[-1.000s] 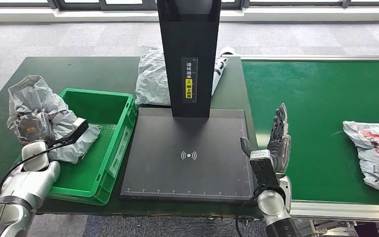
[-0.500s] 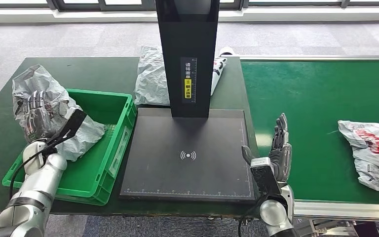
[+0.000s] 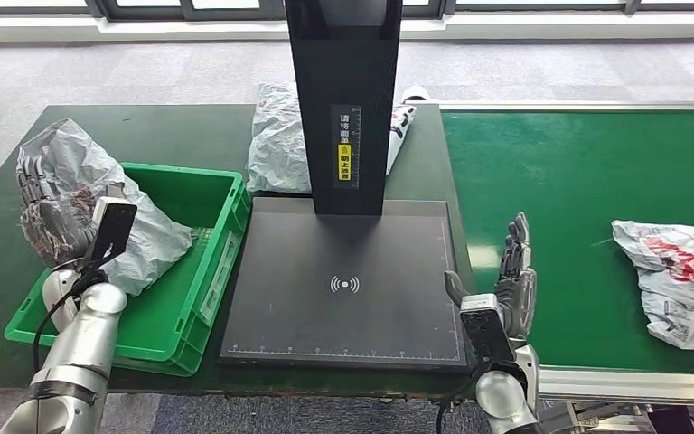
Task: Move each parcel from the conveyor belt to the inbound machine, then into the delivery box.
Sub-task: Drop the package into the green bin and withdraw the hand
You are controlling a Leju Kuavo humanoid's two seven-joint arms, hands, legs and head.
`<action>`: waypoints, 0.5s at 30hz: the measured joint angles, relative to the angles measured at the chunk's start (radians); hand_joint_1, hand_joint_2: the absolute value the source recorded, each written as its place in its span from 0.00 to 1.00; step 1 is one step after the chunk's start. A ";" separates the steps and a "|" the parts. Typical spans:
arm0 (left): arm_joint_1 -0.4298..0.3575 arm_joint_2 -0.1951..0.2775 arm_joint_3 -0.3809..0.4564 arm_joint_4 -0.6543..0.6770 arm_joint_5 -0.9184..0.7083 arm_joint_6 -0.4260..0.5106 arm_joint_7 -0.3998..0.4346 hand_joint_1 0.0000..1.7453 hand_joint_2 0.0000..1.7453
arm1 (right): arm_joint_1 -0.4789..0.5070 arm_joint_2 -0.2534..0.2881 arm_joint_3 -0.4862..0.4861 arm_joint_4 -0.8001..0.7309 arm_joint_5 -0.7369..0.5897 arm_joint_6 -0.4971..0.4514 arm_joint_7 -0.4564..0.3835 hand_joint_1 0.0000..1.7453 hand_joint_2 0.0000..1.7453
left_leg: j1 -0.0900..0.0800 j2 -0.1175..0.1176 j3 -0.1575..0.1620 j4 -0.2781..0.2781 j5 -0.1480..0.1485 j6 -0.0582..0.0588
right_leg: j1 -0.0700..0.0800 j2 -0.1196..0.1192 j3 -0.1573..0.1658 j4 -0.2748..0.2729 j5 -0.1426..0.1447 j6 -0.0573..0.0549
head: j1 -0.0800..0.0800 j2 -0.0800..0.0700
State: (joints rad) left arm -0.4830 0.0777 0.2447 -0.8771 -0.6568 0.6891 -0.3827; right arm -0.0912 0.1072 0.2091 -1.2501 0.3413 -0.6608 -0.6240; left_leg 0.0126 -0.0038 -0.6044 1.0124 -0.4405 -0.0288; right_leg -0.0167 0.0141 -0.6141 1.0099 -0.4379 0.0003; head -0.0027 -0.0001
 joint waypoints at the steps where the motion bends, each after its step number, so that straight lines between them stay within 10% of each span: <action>1: 0.006 -0.008 0.011 -0.015 0.007 0.001 -0.029 0.00 1.00 | -0.001 0.000 0.000 0.000 -0.003 -0.002 -0.002 0.00 1.00 | 0.000 0.000 0.000 0.000 0.000 0.000 | 0.000 0.000 0.000 0.000 0.000 0.000 | 0.000 0.000; 7: 0.042 -0.057 0.019 -0.098 0.165 -0.088 -0.107 0.00 1.00 | -0.015 -0.001 0.000 0.013 -0.023 -0.009 -0.010 0.00 1.00 | 0.000 0.000 0.000 0.000 0.000 0.000 | -0.001 0.000 0.000 0.000 0.000 0.000 | 0.000 0.000; 14: 0.068 -0.112 -0.187 -0.128 0.277 -0.381 -0.085 0.00 1.00 | -0.080 -0.005 0.000 0.077 -0.054 0.057 0.011 0.00 1.00 | -0.002 -0.003 0.000 0.000 0.001 0.001 | -0.002 -0.005 0.003 0.000 0.000 0.001 | 0.000 0.000; 15: 0.069 -0.124 -0.211 -0.130 0.299 -0.408 -0.092 0.00 1.00 | -0.092 -0.004 0.000 0.091 -0.069 0.077 0.017 0.00 0.75 | -0.002 -0.003 0.001 0.000 0.001 0.001 | -0.002 -0.005 0.003 0.000 0.000 0.001 | 0.000 0.000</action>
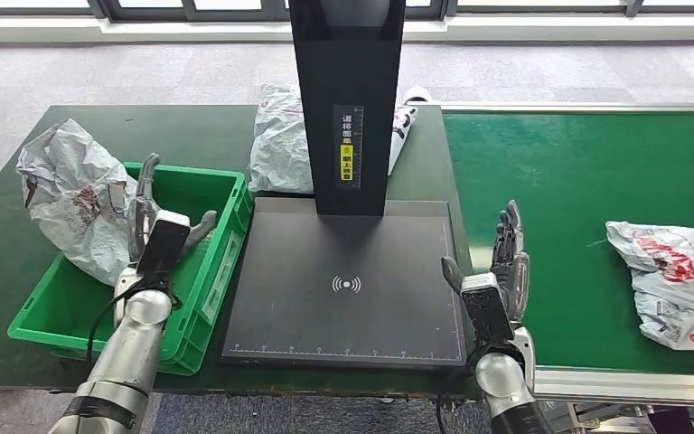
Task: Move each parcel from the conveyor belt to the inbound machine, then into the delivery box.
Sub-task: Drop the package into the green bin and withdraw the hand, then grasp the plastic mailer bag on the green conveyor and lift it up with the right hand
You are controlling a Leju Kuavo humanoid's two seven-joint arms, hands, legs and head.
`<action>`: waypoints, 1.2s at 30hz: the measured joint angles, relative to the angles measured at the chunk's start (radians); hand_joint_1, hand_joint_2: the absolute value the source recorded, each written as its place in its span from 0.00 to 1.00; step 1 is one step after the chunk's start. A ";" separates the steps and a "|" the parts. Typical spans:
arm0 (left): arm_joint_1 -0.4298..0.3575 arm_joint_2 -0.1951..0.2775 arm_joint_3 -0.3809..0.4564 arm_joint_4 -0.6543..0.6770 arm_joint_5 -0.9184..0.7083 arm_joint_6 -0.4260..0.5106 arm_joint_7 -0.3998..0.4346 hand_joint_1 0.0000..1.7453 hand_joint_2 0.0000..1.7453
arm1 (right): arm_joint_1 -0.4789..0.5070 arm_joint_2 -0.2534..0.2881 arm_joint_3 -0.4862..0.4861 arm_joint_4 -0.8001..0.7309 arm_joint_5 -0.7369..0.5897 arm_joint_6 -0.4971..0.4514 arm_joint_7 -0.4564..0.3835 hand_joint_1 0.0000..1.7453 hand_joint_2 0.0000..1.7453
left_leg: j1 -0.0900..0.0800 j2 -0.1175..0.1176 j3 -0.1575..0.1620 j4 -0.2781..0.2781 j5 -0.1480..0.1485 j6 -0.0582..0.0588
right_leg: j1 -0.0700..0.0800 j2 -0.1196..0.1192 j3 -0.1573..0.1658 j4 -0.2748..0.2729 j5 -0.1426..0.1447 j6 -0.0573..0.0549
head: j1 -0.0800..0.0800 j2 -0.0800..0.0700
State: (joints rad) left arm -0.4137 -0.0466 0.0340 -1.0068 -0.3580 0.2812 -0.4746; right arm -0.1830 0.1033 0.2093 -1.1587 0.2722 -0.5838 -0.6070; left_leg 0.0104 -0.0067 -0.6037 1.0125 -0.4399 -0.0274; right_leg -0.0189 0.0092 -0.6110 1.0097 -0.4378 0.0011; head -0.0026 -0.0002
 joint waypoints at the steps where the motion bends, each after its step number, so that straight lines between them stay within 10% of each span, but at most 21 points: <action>1: 0.001 -0.011 -0.021 -0.001 0.020 -0.022 -0.004 0.00 1.00 | -0.012 0.002 0.000 0.014 -0.022 0.025 0.007 0.00 0.50 | 0.000 0.000 0.000 0.000 0.000 0.000 | 0.000 0.000 0.000 0.000 0.000 0.000 | 0.000 0.000; 3: 0.003 -0.031 -0.055 -0.001 0.044 -0.048 -0.008 0.00 0.50 | -0.036 0.009 0.000 0.044 -0.072 0.085 0.021 0.00 0.00 | -0.001 0.000 0.001 0.000 0.000 0.000 | -0.001 0.000 0.000 0.000 0.000 0.000 | 0.000 0.000; 4: 0.003 -0.039 -0.070 0.001 0.045 -0.048 -0.011 0.00 0.25 | -0.047 0.014 0.000 0.059 -0.093 0.110 0.022 0.00 0.00 | -0.001 -0.001 0.001 0.000 0.001 0.001 | -0.001 -0.001 0.001 0.000 0.000 0.001 | 0.000 0.000; 5: 0.002 -0.049 -0.084 0.004 0.040 -0.045 -0.015 0.00 0.25 | -0.057 0.019 0.000 0.072 -0.108 0.128 0.021 0.00 0.00 | -0.001 -0.003 0.001 0.000 0.001 0.001 | -0.001 -0.003 0.001 0.000 0.000 0.001 | 0.000 0.000; 6: 0.002 -0.058 -0.098 0.006 0.032 -0.039 -0.021 0.00 0.50 | -0.067 0.024 0.001 0.086 -0.119 0.142 0.018 0.00 0.00 | -0.001 -0.006 0.000 0.000 0.001 0.002 | -0.001 -0.005 0.002 0.000 -0.001 0.001 | 0.000 0.000; 8: 0.000 -0.075 -0.124 0.011 0.010 -0.017 -0.030 0.00 1.00 | -0.086 0.033 0.006 0.108 -0.126 0.160 0.013 0.00 0.50 | -0.001 -0.009 0.000 0.000 0.002 0.002 | -0.001 -0.008 0.003 0.000 -0.001 0.002 | 0.000 0.000; 9: -0.002 -0.081 -0.135 0.013 -0.003 0.000 -0.030 0.00 1.00 | -0.095 0.036 0.011 0.118 -0.123 0.167 0.013 0.00 0.75 | -0.001 -0.010 0.000 0.000 0.002 0.003 | -0.001 -0.009 0.004 0.000 -0.002 0.002 | 0.000 0.000; 10: -0.004 -0.087 -0.146 0.017 -0.019 0.020 -0.024 0.00 0.75 | -0.104 0.039 0.018 0.128 -0.117 0.173 0.016 0.00 1.00 | -0.001 -0.011 0.000 0.000 0.002 0.003 | -0.002 -0.010 0.004 0.000 -0.002 0.003 | 0.000 0.000; 13: -0.017 -0.108 -0.176 0.040 -0.070 0.095 0.005 0.00 0.75 | -0.121 0.049 0.040 0.153 -0.090 0.169 0.029 0.00 1.00 | -0.001 -0.014 0.000 0.000 0.003 0.005 | -0.004 -0.013 0.005 0.000 -0.002 0.005 | 0.000 0.000; 14: -0.023 -0.117 -0.183 0.052 -0.079 0.121 0.006 0.00 1.00 | -0.125 0.053 0.046 0.161 -0.080 0.160 0.030 0.00 1.00 | -0.002 -0.015 0.000 0.000 0.003 0.006 | -0.005 -0.013 0.005 0.000 -0.003 0.005 | 0.000 0.000; 24: -0.072 -0.204 -0.194 0.186 0.059 0.168 -0.129 0.00 1.00 | -0.168 0.072 0.062 0.253 -0.072 0.101 0.013 0.00 1.00 | -0.003 -0.012 -0.002 0.003 0.002 0.007 | -0.005 -0.010 0.003 0.000 -0.001 0.008 | 0.000 0.000; 36: -0.139 -0.205 -0.194 0.247 0.088 0.175 -0.122 0.00 1.00 | -0.213 0.072 0.062 0.342 -0.015 0.014 -0.031 0.00 1.00 | -0.002 -0.010 -0.002 0.003 0.002 0.006 | -0.002 -0.008 0.002 0.000 -0.001 0.007 | 0.000 0.000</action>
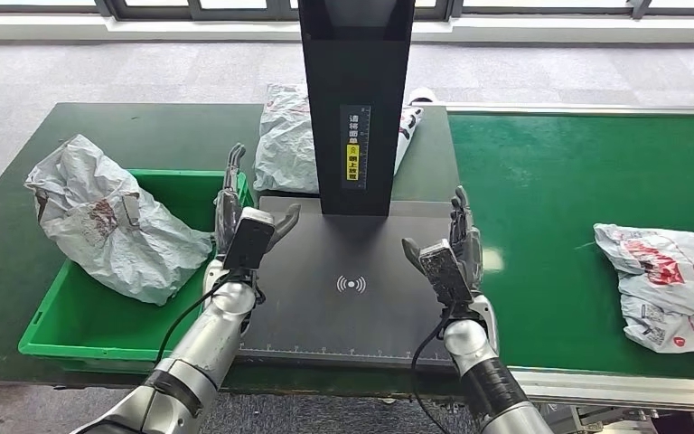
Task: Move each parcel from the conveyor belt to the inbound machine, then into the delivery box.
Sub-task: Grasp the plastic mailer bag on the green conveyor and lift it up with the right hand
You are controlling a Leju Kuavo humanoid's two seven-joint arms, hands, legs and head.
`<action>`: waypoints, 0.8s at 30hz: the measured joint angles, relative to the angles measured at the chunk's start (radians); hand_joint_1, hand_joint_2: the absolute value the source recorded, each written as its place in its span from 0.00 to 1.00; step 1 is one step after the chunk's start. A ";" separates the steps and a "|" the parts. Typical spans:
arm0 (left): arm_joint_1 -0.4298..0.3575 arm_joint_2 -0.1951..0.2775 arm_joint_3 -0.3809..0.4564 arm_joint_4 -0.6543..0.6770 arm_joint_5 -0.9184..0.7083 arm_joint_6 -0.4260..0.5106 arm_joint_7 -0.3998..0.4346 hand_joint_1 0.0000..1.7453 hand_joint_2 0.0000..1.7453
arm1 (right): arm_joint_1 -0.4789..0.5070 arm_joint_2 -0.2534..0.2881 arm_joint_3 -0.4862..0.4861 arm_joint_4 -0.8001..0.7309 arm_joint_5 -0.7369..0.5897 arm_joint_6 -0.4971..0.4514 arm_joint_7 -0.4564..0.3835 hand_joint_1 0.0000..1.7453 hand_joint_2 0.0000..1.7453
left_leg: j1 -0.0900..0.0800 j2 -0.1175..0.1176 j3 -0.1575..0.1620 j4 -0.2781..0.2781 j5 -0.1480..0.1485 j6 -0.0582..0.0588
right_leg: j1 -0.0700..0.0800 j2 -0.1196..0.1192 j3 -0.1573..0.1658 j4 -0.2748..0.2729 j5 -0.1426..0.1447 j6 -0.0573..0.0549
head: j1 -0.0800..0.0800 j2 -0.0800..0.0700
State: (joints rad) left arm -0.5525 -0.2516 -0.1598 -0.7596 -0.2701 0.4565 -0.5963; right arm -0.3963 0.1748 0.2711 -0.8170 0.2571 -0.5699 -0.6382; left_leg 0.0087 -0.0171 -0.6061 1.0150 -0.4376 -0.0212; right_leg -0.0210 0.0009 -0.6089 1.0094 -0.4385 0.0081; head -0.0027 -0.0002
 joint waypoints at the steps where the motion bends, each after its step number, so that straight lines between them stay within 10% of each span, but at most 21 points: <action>1: -0.005 0.001 0.000 0.003 0.000 -0.006 0.005 0.00 1.00 | -0.007 0.000 0.000 0.007 0.001 -0.005 0.000 0.00 1.00 | 0.000 0.000 0.000 0.000 0.000 0.000 | 0.000 0.000 0.000 0.000 0.000 0.000 | 0.000 0.000; 12: -0.018 0.003 0.000 0.057 -0.020 -0.073 -0.010 0.00 1.00 | -0.055 -0.011 -0.022 0.068 0.109 -0.098 0.031 0.00 1.00 | 0.000 0.000 0.000 0.000 0.000 0.000 | 0.000 0.001 -0.001 0.000 0.000 0.000 | 0.000 0.000; 18: -0.001 0.000 0.000 0.119 0.009 -0.199 -0.054 0.00 1.00 | -0.067 -0.016 -0.277 0.080 0.667 -0.127 0.149 0.00 1.00 | 0.000 -0.001 -0.001 0.000 0.000 0.000 | 0.000 0.000 0.000 0.000 0.000 0.000 | 0.000 0.000; 24: 0.008 -0.006 0.000 0.149 0.007 -0.204 -0.062 0.00 1.00 | -0.066 -0.016 -0.476 0.080 0.778 -0.129 0.172 0.00 1.00 | -0.001 0.000 -0.001 0.000 0.000 0.000 | 0.000 0.001 -0.001 0.000 0.000 0.000 | 0.000 0.000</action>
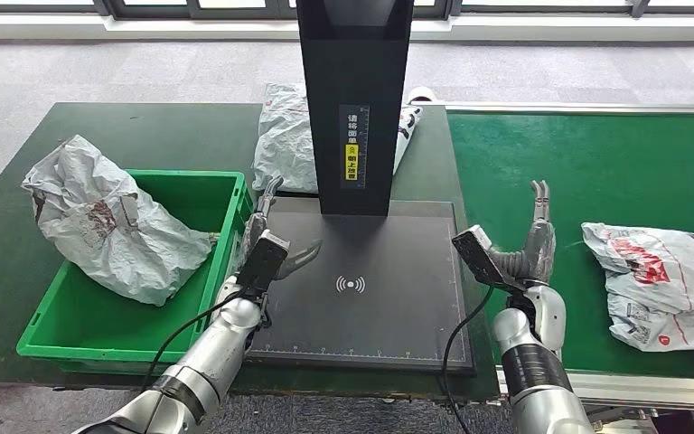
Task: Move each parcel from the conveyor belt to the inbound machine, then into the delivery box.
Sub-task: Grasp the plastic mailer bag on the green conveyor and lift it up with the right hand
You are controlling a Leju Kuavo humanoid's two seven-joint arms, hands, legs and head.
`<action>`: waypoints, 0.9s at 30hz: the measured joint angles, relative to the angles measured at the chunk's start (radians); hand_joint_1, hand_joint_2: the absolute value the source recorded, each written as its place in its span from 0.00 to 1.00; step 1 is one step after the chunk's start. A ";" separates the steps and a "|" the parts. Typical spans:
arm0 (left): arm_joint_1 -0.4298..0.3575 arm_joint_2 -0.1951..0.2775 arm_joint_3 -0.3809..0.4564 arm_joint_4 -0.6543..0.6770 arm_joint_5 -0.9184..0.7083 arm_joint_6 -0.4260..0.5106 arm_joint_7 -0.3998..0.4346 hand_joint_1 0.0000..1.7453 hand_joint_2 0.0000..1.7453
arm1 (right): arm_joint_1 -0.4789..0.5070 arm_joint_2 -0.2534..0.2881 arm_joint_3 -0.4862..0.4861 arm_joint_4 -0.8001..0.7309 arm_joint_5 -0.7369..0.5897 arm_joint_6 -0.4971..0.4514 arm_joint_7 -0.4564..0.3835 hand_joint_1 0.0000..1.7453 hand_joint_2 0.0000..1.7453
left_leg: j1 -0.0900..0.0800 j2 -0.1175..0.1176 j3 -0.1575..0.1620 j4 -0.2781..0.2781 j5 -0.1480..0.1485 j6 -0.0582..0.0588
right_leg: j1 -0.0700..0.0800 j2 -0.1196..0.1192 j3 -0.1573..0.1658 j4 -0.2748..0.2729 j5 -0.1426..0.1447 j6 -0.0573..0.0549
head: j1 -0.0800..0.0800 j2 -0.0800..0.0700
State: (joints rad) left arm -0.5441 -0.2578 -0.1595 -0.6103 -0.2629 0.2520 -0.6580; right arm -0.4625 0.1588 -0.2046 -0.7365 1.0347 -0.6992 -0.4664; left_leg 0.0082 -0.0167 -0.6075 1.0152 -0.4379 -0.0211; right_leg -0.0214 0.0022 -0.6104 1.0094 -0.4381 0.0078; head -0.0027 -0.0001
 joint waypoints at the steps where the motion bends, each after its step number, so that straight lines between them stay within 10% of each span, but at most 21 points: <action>1: 0.000 -0.001 0.000 0.003 -0.001 0.000 0.000 0.00 1.00 | 0.000 0.000 -0.017 0.000 0.023 0.000 0.013 0.00 1.00 | 0.000 0.000 0.000 0.000 0.000 0.000 | 0.000 0.000 0.000 0.000 0.000 0.000 | 0.000 0.000; 14: 0.006 -0.012 0.000 0.059 -0.030 0.060 -0.003 0.00 1.00 | -0.026 -0.092 -0.164 0.110 0.483 0.000 0.561 0.00 1.00 | 0.000 0.000 -0.001 0.000 0.000 0.000 | -0.002 0.000 0.000 0.000 0.001 0.001 | 0.000 0.000; 27: 0.006 -0.021 0.000 0.074 -0.006 0.055 0.000 0.00 1.00 | -0.072 -0.177 -0.151 0.274 0.503 0.049 0.774 0.00 1.00 | 0.000 0.000 -0.001 0.000 0.000 0.000 | -0.002 -0.001 -0.001 0.000 0.001 0.001 | 0.000 0.000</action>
State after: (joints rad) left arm -0.5386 -0.2787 -0.1592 -0.5358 -0.2693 0.3070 -0.6585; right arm -0.5347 -0.0186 -0.3553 -0.4621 1.5381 -0.6505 0.3073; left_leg 0.0081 -0.0172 -0.6084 1.0152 -0.4380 -0.0207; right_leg -0.0235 0.0015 -0.6109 1.0094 -0.4375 0.0091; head -0.0027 -0.0003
